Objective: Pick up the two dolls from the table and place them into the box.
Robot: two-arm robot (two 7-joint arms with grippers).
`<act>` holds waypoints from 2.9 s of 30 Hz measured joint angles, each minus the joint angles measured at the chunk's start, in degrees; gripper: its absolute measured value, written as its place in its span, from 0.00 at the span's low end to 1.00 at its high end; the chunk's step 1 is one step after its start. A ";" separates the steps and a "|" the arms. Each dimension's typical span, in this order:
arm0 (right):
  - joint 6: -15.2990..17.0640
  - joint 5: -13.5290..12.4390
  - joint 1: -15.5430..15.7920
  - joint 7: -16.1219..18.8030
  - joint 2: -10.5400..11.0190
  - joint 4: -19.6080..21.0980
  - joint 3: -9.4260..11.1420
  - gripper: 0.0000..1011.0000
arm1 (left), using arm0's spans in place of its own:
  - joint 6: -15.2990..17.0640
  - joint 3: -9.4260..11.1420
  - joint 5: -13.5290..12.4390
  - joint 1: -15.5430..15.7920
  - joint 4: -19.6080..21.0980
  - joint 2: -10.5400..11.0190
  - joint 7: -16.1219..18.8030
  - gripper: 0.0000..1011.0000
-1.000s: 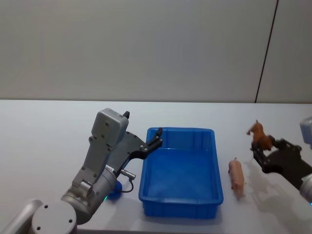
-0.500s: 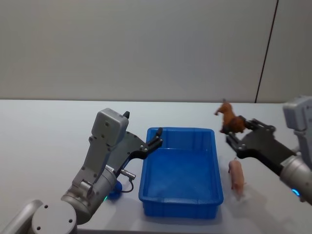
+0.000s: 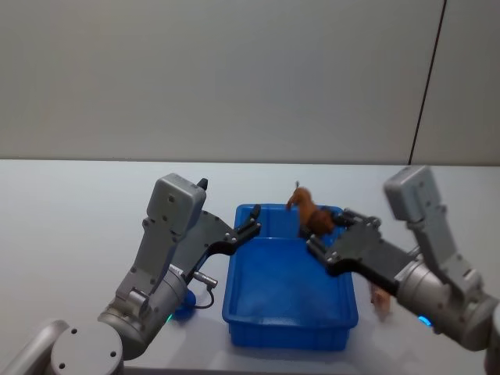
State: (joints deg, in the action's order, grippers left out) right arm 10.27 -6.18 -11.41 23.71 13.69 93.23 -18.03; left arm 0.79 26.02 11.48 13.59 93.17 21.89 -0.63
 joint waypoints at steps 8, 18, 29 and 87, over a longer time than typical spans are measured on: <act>0.69 2.36 -0.81 0.75 -1.33 -2.32 -1.46 0.60 | 0.00 0.00 0.00 0.00 0.00 0.00 0.00 0.99; 0.48 3.47 -1.35 0.82 -2.03 -4.24 -2.23 0.89 | 0.00 0.00 0.00 0.00 0.00 0.00 0.00 0.99; -0.31 2.39 -1.28 -1.33 -1.27 -4.78 -1.30 0.99 | 0.00 0.00 0.00 0.00 0.00 0.00 0.00 0.99; 9.00 -5.23 5.45 -7.63 6.72 -3.63 4.37 0.99 | 0.00 0.00 0.00 0.00 0.00 0.00 0.00 0.99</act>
State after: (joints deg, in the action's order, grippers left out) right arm 19.27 -11.41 -5.96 16.08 20.41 89.61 -13.66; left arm 0.79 26.03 11.48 13.59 93.17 21.89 -0.62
